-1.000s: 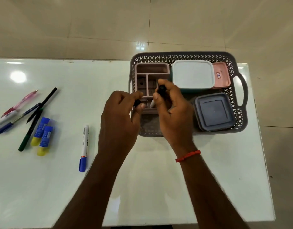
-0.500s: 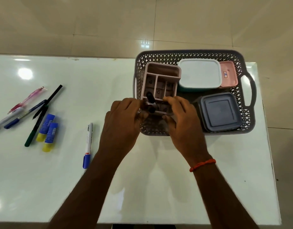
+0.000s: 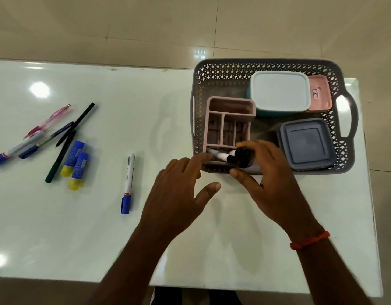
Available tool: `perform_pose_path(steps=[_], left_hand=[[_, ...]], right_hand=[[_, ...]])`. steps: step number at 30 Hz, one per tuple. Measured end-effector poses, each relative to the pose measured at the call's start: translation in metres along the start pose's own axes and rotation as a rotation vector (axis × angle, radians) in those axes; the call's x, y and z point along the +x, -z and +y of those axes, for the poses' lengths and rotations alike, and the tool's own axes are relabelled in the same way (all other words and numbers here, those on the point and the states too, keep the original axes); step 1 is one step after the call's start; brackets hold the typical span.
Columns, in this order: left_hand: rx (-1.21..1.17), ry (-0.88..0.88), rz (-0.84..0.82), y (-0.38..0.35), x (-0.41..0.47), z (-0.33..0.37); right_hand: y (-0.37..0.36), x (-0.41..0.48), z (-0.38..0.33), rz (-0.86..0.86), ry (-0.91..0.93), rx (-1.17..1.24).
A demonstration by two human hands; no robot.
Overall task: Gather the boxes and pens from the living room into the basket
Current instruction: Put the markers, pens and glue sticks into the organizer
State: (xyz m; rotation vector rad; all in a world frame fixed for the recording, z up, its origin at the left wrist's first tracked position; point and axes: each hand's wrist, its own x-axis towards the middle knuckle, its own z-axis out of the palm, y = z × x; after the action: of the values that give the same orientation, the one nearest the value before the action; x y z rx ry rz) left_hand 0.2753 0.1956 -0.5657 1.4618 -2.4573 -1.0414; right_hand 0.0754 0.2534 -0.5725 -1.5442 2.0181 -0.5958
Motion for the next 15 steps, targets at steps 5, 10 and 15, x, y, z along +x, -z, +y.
perform_pose_path(steps=[5, 10, 15], left_hand=[[-0.113, 0.049, 0.015, 0.002, -0.011, -0.011], [-0.118, 0.064, 0.036, 0.013, -0.025, -0.029], [-0.041, 0.083, 0.152, 0.032, -0.044, -0.057]], right_hand=[[-0.004, 0.000, -0.007, 0.178, 0.026, 0.069], [-0.004, 0.006, -0.011, 0.197, 0.239, -0.062], [0.014, 0.009, -0.013, 0.299, 0.319, -0.249]])
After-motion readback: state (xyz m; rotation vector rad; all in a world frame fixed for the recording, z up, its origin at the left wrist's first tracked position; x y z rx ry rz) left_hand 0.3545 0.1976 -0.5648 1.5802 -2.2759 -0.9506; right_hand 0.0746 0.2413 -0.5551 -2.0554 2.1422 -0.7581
